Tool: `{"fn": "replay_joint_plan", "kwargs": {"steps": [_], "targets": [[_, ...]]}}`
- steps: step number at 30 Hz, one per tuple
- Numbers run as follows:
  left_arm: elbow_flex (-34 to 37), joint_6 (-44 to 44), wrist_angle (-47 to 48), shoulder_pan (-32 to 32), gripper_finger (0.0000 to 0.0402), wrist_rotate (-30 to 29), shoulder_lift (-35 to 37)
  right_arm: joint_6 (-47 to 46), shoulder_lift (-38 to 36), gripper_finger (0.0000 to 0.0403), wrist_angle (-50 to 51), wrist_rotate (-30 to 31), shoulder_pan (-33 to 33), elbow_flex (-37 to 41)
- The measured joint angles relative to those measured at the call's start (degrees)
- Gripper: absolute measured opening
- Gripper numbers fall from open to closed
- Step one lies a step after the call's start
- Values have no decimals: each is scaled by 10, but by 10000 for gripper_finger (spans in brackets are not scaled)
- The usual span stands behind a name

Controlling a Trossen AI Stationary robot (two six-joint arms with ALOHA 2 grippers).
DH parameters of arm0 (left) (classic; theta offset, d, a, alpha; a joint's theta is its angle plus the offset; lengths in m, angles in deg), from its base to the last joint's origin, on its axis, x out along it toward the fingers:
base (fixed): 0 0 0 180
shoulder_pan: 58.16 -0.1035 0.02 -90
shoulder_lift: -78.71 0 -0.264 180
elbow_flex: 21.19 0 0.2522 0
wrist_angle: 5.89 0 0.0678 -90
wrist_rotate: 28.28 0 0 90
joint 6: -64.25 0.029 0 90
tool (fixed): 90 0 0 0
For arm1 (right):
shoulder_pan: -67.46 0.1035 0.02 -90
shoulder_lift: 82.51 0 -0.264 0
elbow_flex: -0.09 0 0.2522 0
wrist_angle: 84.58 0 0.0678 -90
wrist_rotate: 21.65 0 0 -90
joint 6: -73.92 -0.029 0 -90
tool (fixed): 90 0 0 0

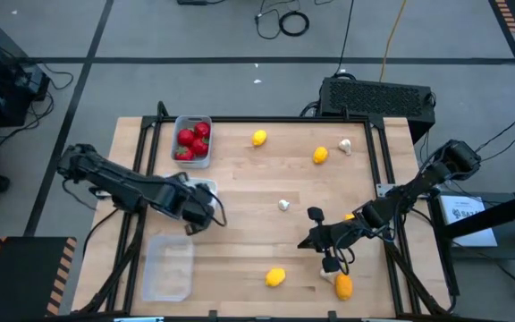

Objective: Sort produce into baskets
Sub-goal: Put the white garlic into the white bin

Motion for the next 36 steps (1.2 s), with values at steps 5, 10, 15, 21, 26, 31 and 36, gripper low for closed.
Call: {"fn": "replay_joint_plan", "kwargs": {"steps": [5,10,15,21,26,31,36], "targets": [[0,3,57,0,20,0,6,4,0,0,0,0,0,0],[0,3,56,0,33,0,6,3,0,0,5,0,0,0],[0,3,56,0,62,0,6,1,0,0,8,0,0,0],[0,0,56,0,105,-16,6,0,0,0,8,0,0,0],[0,-1,53,0,127,-59,6,-10,0,0,8,0,0,0],[0,-1,24,0,130,-81,6,-15,0,0,8,-1,0,0],[1,2,-48,0,130,-95,1,-15,0,0,8,-1,0,0]]}}
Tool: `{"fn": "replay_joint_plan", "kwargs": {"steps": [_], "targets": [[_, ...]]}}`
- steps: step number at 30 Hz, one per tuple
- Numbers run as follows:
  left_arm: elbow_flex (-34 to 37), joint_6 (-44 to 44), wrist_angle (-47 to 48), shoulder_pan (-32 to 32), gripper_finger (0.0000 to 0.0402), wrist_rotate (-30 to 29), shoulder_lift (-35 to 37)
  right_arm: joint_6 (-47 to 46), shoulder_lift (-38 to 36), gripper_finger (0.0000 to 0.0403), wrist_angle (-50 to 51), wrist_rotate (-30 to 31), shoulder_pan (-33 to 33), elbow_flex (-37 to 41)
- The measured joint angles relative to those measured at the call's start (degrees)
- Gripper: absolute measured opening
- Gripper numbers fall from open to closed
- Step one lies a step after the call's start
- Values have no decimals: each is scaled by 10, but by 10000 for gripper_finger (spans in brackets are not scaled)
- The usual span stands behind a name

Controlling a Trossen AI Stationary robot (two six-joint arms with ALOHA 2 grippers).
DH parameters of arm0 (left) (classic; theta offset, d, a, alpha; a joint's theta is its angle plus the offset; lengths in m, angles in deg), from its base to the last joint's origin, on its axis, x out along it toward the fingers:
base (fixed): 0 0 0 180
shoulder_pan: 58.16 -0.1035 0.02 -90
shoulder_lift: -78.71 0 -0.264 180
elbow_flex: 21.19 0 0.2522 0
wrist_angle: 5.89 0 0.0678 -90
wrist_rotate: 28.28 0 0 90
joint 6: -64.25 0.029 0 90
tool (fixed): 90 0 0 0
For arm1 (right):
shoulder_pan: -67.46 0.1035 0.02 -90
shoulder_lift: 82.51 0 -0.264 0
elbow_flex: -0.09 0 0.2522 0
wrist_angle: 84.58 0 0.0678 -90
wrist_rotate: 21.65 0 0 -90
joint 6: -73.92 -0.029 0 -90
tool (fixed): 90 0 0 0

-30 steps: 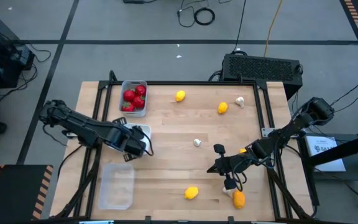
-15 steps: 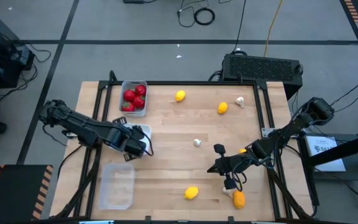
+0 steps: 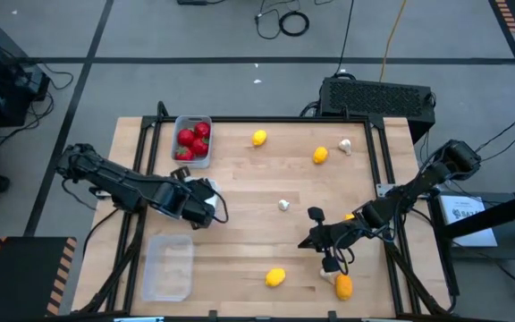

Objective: Sort produce into baskets
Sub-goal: Put the white garlic into the white bin

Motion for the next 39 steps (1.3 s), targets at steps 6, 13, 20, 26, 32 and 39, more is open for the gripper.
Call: {"fn": "replay_joint_plan", "kwargs": {"steps": [6,13,20,26,32,39], "targets": [[0,100,-165,0,130,-3,-35,0,0,0,1,0,0,0],[0,186,-381,-1,130,0,-120,-17,-37,0,106,3,-23,-13],[1,300,-609,-1,130,7,-207,-45,-92,0,274,33,-103,-60],[1,326,-769,-1,130,36,-264,-69,-111,2,349,-2,-154,-68],[-11,410,-986,1,130,123,-332,-71,-110,20,356,-35,-157,-68],[-170,489,-926,0,150,218,-432,-91,-110,49,363,-34,-154,-68]]}}
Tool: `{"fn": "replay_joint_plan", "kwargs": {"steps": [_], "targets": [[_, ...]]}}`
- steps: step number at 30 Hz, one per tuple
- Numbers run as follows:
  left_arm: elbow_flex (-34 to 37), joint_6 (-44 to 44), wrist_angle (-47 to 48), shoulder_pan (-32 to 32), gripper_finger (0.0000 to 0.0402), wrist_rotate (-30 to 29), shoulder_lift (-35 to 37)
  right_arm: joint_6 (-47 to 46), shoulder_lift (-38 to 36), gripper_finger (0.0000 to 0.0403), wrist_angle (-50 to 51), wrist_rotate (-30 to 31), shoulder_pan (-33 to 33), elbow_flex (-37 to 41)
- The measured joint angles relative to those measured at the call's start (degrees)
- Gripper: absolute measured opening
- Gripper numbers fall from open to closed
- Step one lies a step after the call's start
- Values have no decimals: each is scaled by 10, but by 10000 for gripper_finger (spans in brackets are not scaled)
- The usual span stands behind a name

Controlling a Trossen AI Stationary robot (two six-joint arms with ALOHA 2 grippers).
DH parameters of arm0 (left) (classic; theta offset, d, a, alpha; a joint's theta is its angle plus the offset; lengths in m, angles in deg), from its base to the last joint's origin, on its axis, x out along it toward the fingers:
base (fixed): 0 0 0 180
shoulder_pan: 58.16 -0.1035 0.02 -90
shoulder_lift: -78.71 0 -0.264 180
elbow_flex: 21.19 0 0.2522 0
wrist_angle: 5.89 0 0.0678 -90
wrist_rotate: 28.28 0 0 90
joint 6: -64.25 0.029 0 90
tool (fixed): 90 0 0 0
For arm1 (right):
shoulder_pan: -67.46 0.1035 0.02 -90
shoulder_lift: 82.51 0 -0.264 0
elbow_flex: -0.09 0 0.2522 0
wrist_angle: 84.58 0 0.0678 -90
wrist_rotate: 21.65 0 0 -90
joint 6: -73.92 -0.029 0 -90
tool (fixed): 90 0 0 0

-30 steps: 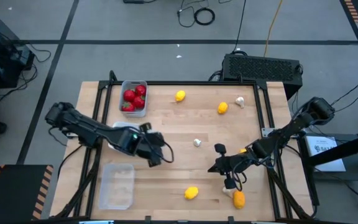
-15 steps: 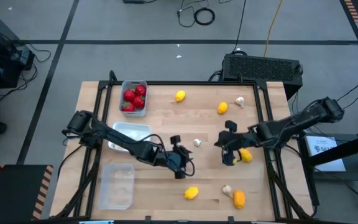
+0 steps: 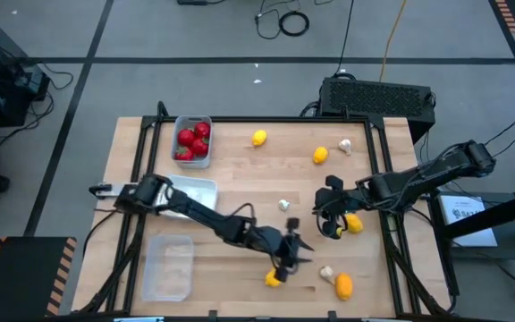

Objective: Sort produce into baskets
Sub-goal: Put the white garlic into the white bin

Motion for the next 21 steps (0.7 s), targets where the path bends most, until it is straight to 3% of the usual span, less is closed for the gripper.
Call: {"fn": "replay_joint_plan", "kwargs": {"steps": [7,11,21], "targets": [[-182,19,146,0,233,14,-98,-14,0,86,49,1,0,0],[-263,-1,216,-5,272,56,-135,-30,0,106,93,0,0,0],[-446,-43,264,-29,286,202,-271,-20,0,153,143,1,0,0]]}}
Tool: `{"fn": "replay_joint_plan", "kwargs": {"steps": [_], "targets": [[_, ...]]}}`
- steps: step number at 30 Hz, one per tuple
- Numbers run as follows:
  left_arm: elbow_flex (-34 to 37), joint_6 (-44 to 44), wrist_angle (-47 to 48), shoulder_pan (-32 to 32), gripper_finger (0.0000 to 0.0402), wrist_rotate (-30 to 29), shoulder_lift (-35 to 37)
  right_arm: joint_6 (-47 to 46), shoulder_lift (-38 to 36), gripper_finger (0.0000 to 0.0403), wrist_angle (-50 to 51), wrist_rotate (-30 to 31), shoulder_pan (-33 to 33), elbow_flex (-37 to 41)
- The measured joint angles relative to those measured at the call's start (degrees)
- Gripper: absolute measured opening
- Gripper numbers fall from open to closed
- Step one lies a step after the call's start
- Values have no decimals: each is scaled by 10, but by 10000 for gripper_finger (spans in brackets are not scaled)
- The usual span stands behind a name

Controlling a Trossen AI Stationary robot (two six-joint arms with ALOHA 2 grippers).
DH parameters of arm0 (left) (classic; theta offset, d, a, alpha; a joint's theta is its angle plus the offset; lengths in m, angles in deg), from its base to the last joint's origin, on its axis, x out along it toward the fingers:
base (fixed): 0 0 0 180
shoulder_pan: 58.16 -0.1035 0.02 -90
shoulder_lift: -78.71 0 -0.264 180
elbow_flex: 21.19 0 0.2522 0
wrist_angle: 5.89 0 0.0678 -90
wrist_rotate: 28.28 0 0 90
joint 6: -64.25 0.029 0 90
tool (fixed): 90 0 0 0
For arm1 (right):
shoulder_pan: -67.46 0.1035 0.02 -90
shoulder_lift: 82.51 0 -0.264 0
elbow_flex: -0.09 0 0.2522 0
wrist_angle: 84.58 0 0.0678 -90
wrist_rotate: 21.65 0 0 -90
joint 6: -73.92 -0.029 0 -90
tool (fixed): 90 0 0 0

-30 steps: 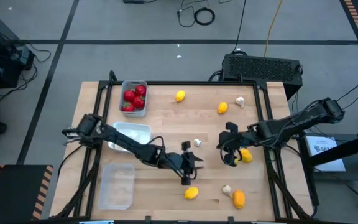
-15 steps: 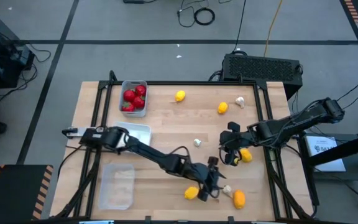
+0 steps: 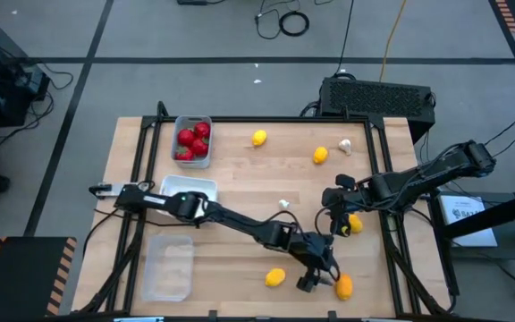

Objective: Sort produce into baskets
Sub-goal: Put the white garlic into the white bin

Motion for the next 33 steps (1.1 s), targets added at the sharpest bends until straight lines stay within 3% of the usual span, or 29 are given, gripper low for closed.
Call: {"fn": "replay_joint_plan", "kwargs": {"steps": [9,33], "targets": [[-24,31,62,-6,286,-20,-11,33,0,178,1,0,0,0],[-23,31,48,-12,285,18,-42,42,0,183,-28,3,0,0]]}}
